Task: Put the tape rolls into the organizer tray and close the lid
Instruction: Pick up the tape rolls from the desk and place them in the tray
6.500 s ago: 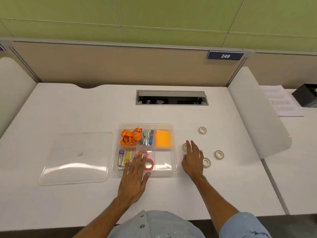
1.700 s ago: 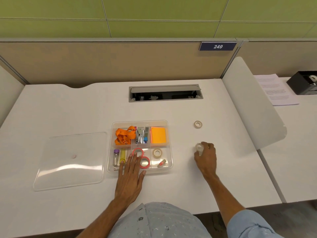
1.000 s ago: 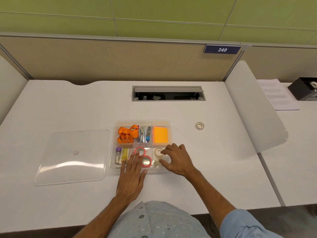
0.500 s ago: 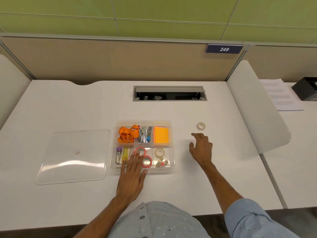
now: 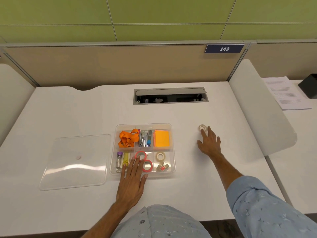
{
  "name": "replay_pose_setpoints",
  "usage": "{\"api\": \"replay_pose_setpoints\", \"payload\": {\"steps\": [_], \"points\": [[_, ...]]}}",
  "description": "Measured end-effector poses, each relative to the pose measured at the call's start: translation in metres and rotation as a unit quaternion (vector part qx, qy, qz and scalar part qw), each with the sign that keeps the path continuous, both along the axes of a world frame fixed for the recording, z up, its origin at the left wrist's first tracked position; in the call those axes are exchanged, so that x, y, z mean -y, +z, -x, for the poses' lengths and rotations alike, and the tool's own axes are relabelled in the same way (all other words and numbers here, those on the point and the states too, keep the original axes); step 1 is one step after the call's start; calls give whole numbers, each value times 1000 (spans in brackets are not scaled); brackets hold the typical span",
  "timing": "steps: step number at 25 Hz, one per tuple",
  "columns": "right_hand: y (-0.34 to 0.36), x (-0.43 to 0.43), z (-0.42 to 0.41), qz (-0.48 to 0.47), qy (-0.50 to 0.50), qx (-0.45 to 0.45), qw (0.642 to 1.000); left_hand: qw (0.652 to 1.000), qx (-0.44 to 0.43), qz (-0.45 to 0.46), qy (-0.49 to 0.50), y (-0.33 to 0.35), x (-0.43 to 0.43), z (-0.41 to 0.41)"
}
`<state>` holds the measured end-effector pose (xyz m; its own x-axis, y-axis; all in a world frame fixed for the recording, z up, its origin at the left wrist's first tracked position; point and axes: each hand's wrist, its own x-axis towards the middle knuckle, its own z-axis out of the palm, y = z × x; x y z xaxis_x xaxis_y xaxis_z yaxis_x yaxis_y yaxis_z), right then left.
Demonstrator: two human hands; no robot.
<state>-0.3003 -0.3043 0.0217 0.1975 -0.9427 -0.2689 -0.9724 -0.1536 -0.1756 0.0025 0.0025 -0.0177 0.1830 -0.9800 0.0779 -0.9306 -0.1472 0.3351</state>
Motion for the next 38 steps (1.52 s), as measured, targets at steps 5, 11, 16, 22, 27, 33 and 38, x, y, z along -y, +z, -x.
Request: {"api": "replay_pose_setpoints", "payload": {"steps": [5,11,16,22,27,33,38], "points": [[-11,-15,-11,104,-20,33,994,1000,-15,-1,3,-2,1,2],[-16,-72,-28,155,21,71,985,1000,-18,-2,3,-1,0,1],[-2,-108,-40,135,-35,176,974,1000,-23,-8,-7,-1,0,-2],[33,-130,-68,128,81,250,956,999,-32,-11,-19,-1,2,-6],[29,-136,-87,149,146,180,961,999,-30,-7,-28,-4,1,-9],[30,-139,-90,148,163,173,960,999,-19,2,-33,-7,2,-11],[37,-138,-101,138,180,146,963,999,-15,9,-32,-7,2,-10]]}}
